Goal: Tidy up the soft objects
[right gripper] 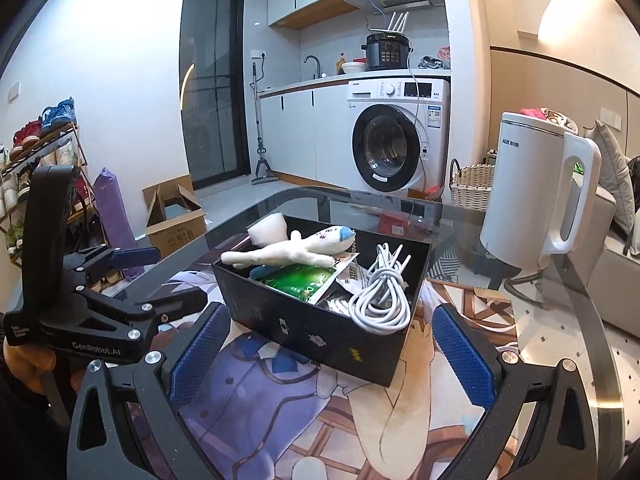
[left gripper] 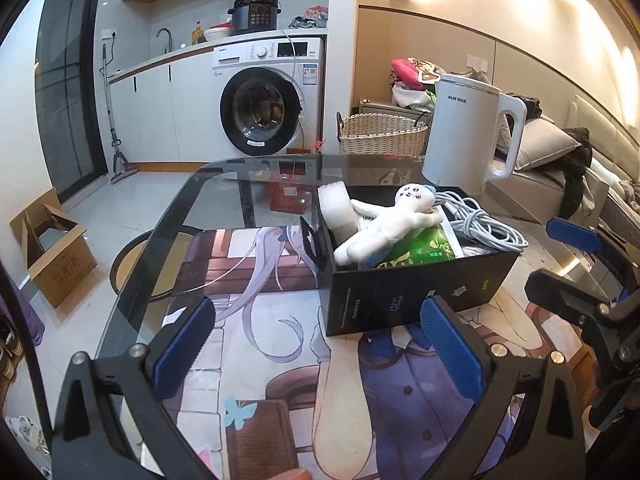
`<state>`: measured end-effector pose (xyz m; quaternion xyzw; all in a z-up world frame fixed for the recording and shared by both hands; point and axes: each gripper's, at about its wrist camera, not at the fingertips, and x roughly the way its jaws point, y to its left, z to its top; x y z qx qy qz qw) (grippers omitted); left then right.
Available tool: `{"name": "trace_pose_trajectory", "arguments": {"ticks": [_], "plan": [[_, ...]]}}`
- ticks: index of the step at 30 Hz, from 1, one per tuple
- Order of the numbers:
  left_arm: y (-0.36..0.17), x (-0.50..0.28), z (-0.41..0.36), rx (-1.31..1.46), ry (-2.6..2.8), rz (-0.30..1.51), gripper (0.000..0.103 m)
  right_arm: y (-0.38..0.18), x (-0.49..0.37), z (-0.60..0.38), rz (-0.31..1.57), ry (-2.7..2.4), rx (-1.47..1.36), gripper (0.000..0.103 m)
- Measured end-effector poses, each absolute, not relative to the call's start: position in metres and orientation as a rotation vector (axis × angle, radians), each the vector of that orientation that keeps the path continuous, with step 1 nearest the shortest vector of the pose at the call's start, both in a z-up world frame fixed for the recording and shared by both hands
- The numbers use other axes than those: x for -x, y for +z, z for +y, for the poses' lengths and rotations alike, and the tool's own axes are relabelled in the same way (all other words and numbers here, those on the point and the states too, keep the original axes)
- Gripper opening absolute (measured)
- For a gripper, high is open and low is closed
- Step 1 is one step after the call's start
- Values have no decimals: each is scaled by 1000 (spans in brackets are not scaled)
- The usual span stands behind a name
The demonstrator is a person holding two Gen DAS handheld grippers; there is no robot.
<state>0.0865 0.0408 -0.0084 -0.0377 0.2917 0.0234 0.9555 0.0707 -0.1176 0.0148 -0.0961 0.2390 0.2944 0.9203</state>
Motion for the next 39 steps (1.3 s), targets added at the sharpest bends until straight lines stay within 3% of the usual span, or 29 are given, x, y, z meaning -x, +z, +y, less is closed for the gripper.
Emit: {"name": "trace_pose_trajectory", "arguments": {"ticks": [39], "plan": [[-16, -77, 38, 74, 73, 529, 103, 3, -56, -133, 437, 566, 166, 103]]}}
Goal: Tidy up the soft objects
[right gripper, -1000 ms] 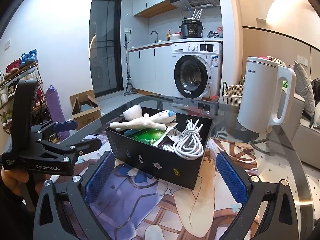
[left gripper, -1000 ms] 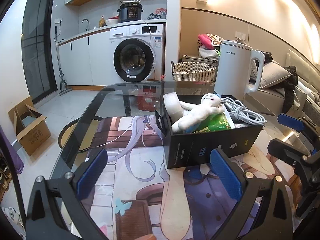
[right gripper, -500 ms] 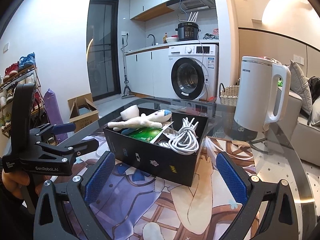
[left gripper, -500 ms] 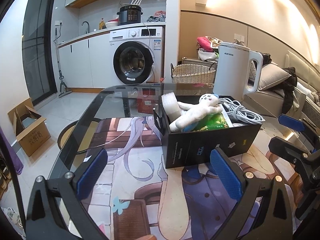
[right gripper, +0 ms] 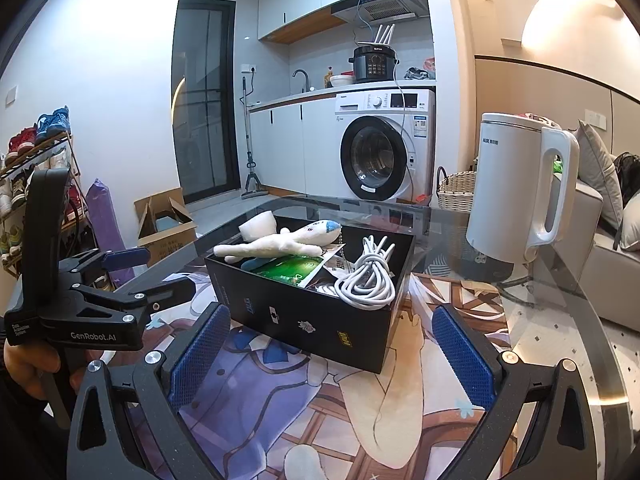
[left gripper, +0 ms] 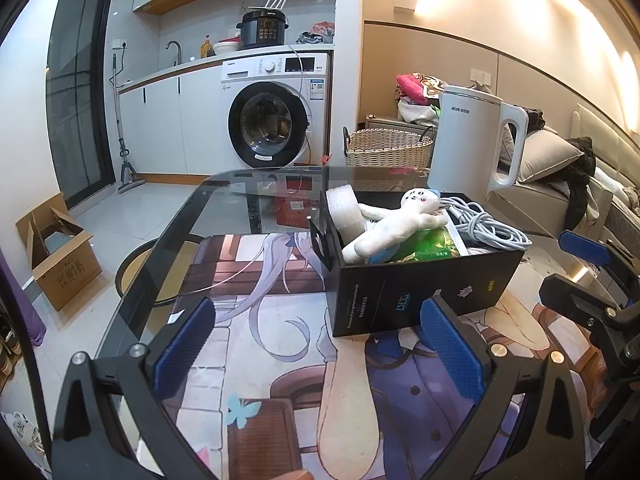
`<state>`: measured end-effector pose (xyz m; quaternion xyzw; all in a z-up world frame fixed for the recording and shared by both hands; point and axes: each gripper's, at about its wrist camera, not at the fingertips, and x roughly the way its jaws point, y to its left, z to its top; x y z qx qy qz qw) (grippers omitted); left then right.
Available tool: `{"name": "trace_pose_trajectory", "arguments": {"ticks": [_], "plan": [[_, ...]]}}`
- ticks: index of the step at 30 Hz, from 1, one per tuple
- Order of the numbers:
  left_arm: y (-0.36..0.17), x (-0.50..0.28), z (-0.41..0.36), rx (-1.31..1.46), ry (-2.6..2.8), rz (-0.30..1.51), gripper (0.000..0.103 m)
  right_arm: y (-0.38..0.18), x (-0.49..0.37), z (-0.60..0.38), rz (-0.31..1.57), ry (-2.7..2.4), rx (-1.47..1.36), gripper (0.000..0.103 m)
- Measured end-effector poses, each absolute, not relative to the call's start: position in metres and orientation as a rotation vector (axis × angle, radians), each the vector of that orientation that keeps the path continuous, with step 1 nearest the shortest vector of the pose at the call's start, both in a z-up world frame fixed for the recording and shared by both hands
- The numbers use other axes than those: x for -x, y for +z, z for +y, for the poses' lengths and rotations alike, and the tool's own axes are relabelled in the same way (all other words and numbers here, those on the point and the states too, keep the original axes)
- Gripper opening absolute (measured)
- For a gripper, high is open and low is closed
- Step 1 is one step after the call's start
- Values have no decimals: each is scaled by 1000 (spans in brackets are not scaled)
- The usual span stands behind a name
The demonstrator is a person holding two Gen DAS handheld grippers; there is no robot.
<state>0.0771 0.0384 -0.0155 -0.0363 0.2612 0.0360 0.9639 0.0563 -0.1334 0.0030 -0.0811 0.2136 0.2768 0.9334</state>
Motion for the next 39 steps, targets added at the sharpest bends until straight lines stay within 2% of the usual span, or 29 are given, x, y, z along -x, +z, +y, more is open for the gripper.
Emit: {"name": "trace_pose_trajectory", "arguments": {"ticks": [39], "plan": [[-18, -78, 39, 79, 79, 534, 103, 2, -58, -135, 432, 564, 174, 103]]}}
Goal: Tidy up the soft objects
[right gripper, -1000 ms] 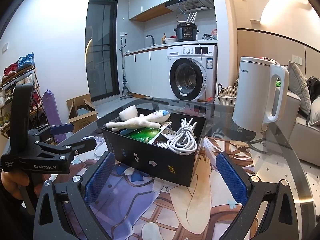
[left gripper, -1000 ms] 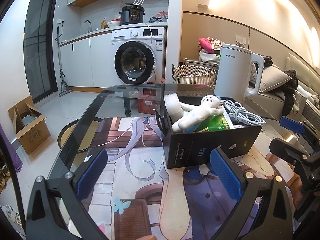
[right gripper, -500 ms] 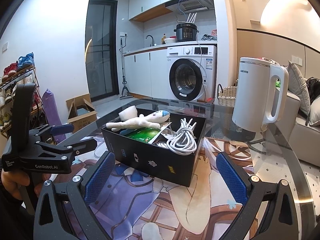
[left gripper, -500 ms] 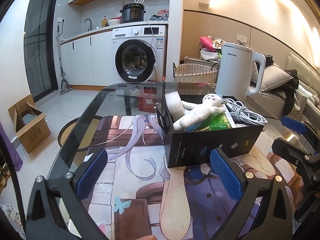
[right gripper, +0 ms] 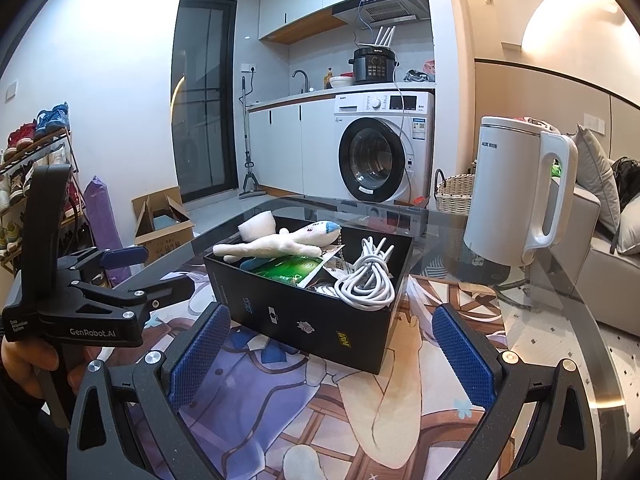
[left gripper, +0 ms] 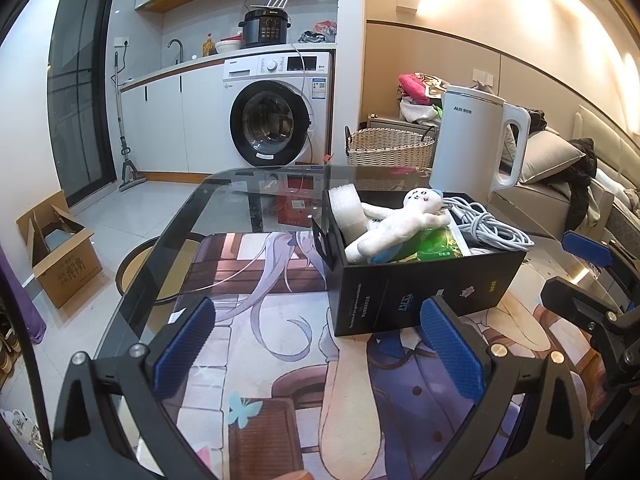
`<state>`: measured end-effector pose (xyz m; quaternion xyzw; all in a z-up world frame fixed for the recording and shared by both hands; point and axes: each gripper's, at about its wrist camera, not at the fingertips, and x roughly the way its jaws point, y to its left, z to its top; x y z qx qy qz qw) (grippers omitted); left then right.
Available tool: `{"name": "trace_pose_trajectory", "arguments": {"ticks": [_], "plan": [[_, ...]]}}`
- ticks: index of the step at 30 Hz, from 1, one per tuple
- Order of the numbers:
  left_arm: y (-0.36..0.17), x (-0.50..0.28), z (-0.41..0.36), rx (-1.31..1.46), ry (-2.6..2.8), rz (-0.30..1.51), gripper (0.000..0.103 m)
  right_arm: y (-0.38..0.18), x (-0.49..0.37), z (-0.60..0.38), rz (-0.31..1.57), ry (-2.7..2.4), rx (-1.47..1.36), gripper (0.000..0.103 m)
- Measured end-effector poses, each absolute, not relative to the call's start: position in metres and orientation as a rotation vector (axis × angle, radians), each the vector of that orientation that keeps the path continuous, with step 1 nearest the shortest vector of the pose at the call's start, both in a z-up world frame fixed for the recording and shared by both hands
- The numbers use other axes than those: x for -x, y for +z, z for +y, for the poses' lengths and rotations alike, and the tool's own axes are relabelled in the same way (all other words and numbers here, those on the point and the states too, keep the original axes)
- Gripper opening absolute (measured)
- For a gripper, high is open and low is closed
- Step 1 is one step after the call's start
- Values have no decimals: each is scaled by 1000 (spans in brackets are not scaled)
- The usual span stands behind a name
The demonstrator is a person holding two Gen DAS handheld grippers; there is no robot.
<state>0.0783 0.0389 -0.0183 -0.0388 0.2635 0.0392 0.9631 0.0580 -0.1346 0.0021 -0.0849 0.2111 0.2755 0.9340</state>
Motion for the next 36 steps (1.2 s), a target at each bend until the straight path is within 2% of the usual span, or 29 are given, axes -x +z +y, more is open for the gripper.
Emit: {"name": "trace_pose_trajectory", "arguments": {"ticks": [36], "plan": [[-17, -76, 41, 85, 86, 522, 103, 0, -59, -134, 436, 562, 180, 103]]}}
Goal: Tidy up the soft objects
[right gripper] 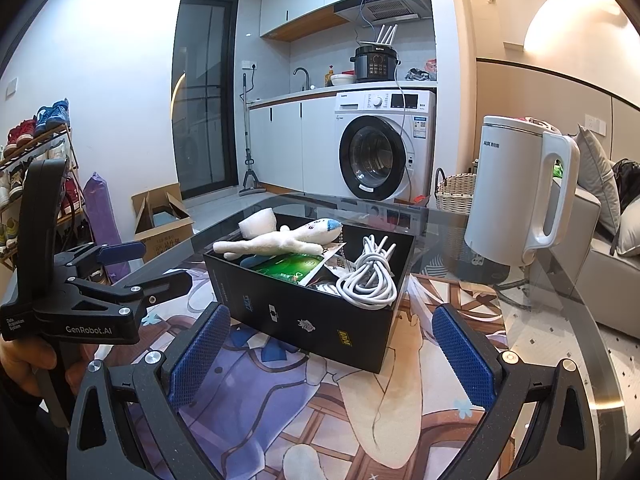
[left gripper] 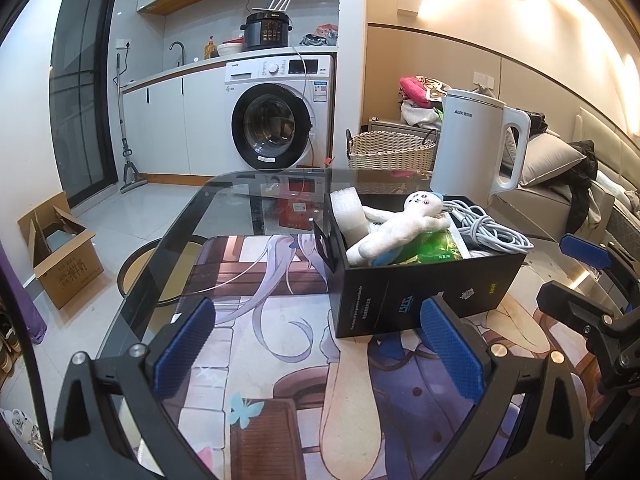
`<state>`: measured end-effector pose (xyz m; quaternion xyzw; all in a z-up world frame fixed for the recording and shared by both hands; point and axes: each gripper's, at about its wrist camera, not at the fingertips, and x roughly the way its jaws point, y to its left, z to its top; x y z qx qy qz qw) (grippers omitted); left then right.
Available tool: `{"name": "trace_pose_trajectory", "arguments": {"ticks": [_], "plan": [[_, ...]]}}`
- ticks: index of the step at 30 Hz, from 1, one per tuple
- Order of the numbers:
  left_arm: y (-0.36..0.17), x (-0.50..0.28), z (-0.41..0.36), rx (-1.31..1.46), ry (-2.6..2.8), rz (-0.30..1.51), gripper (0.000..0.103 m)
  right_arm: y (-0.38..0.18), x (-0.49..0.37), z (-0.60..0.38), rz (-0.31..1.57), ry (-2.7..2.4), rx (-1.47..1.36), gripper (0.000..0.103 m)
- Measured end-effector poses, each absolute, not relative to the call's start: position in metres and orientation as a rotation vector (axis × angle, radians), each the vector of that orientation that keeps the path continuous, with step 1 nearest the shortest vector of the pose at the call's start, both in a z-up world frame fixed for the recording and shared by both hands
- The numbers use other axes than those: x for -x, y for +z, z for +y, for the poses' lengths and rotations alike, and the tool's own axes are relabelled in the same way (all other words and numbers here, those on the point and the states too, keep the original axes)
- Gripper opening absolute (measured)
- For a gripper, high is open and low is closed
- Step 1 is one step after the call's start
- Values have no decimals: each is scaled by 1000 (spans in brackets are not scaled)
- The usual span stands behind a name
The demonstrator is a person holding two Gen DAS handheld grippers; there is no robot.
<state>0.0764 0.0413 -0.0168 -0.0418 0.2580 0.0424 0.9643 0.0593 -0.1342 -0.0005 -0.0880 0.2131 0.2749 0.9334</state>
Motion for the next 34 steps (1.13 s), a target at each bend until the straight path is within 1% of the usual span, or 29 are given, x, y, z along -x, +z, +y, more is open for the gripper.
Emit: {"name": "trace_pose_trajectory", "arguments": {"ticks": [34], "plan": [[-18, -75, 38, 75, 76, 516, 103, 0, -59, -133, 436, 563, 182, 103]]}}
